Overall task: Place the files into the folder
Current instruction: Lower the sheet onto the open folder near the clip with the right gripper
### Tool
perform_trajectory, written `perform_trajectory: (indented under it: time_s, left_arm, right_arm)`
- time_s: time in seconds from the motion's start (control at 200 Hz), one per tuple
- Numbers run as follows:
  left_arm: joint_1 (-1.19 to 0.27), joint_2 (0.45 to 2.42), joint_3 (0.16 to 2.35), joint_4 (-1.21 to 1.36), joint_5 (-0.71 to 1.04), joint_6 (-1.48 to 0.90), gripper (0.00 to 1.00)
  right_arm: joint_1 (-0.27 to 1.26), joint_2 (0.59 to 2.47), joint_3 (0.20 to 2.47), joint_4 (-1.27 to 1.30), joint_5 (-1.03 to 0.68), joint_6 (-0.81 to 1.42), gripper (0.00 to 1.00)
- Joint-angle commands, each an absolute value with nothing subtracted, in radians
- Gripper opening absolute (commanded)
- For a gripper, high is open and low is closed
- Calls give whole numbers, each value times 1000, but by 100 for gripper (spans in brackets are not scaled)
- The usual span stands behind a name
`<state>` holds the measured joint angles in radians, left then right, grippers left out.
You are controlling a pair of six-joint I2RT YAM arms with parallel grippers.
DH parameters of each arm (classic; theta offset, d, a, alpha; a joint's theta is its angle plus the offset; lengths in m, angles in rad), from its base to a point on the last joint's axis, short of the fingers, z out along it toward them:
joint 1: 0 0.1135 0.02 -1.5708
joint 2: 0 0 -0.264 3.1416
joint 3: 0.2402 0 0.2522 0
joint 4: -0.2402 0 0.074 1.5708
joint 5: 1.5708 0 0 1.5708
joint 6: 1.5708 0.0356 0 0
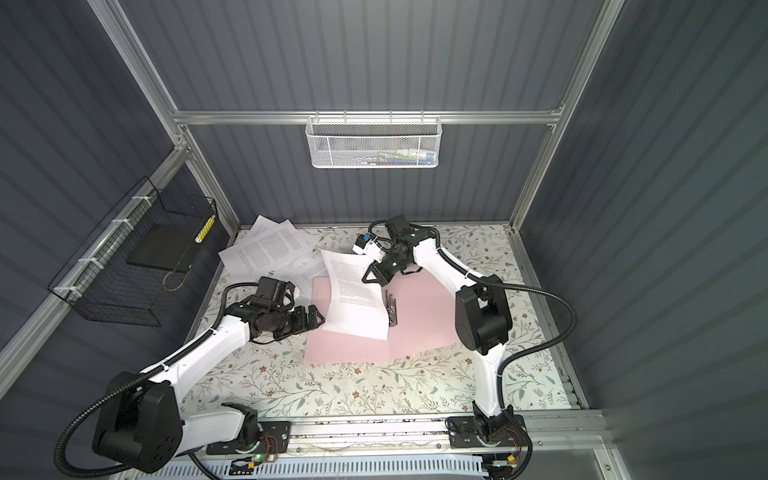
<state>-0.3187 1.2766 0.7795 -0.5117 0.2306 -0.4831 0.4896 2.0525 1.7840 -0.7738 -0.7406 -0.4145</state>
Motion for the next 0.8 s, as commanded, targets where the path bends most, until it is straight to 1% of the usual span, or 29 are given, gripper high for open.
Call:
perform_trajectory:
  time_s: [0.0, 0.145, 0.325, 0.575, 0.795]
  left_arm:
    - [-313, 1293, 755, -506, 254, -488, 100]
    - [-312, 1307, 749, -493, 259, -489, 100]
    - [-313, 1321, 755, -486, 267, -488, 100]
    - [-313, 1324, 758, -486, 261, -484, 100]
    - [-313, 1335, 773, -487, 262, -477, 100]
  right_arm:
    - [498, 2066, 1766, -735, -785, -374, 0]
    - [499, 2094, 1788, -727, -807, -372, 0]
    - [499, 2181, 1912, -794, -838, -374, 0]
    - [517, 2205, 1876, -809, -864, -393, 0]
    - [512, 2203, 1878, -927, -884, -495, 0]
